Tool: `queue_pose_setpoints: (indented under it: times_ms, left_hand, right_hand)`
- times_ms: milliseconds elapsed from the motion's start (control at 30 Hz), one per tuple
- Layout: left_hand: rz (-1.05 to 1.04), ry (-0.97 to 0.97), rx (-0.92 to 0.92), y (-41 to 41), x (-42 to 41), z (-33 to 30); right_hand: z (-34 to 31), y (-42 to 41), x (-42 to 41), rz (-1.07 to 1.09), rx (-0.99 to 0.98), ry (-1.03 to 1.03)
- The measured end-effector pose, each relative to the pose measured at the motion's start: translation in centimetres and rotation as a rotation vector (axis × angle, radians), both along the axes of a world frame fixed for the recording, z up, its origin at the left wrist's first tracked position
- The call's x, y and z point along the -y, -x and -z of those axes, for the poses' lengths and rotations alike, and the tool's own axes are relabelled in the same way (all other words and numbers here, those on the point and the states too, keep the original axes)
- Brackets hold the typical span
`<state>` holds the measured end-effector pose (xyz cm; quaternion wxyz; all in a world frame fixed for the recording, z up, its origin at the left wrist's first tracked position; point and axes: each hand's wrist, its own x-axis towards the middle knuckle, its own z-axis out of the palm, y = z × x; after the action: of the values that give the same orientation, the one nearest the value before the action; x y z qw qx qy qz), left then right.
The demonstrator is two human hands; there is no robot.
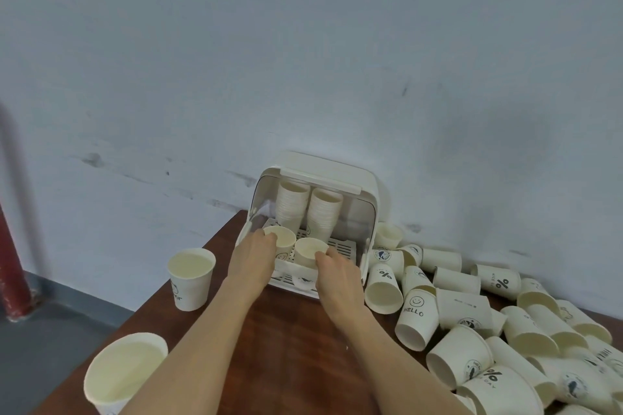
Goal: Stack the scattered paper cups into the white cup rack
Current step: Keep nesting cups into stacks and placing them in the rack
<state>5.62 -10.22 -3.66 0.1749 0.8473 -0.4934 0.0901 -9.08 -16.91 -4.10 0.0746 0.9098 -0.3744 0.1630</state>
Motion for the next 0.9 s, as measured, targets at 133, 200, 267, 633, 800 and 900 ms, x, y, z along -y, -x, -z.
queue_pose_setpoints:
  times_ms: [133, 200, 267, 633, 800, 900]
  left_hand:
    - [-0.008, 0.009, -0.017, 0.1, -0.1, -0.2]
    - [-0.019, -0.001, -0.019, 0.2, -0.1, -0.2]
    - [-0.018, -0.004, -0.017, 0.3, -0.2, 0.0]
    - [0.06, -0.004, -0.262, 2.7, -2.3, 0.2]
    - [0.056, 0.048, -0.219, 5.7, -4.8, 0.8]
    - [0.058, 0.012, -0.259, 7.5, -5.9, 0.6]
  right_hand:
    - [0.0, 0.1, 0.0, -0.004, 0.009, 0.006]
    - [0.0, 0.2, 0.0, -0.003, 0.009, -0.004]
    - [0.0, 0.3, 0.0, 0.004, 0.009, -0.031]
    - [-1.4, 2.5, -1.9, -0.06, 0.01, -0.297]
    - [-2.5, 5.8, -3.5, -0.024, 0.046, -0.331]
    - [-3.3, 8.0, -3.8, 0.012, 0.075, -0.304]
